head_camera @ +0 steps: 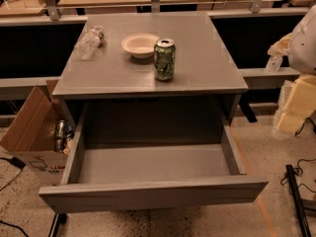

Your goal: Close top drawer

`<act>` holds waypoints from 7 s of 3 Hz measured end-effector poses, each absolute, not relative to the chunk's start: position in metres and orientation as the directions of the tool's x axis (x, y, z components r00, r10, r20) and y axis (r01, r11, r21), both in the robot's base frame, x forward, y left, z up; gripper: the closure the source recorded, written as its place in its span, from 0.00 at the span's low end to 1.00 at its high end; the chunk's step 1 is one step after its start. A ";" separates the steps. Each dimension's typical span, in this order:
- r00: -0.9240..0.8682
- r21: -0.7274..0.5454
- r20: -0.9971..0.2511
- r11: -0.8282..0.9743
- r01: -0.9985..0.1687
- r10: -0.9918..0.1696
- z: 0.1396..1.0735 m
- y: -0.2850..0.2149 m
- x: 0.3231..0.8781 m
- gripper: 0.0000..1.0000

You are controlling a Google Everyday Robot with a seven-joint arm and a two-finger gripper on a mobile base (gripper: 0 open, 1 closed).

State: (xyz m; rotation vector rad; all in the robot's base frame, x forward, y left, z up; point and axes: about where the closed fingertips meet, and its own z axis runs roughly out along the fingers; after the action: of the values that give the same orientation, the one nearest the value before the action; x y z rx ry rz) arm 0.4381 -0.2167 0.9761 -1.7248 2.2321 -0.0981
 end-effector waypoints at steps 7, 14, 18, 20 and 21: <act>-0.064 -0.197 -0.419 0.160 -0.967 -0.906 0.787 -0.190 0.381 1.00; 0.075 -0.070 -0.299 -0.056 -0.996 -0.951 0.630 -0.153 0.377 1.00; 0.191 -0.198 -0.255 -0.142 -0.970 -0.948 0.615 -0.127 0.427 1.00; 0.201 -0.236 -0.218 -0.148 -0.960 -0.955 0.613 -0.126 0.458 1.00; 0.227 -0.365 -0.160 -0.156 -0.918 -0.961 0.623 -0.120 0.504 1.00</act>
Offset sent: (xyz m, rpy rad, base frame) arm -0.0326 -0.0103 -0.1507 0.3002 0.1310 0.0240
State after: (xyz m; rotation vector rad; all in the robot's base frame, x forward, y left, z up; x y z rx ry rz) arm 0.5042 -0.1198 0.6235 -2.1246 1.7349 -0.1530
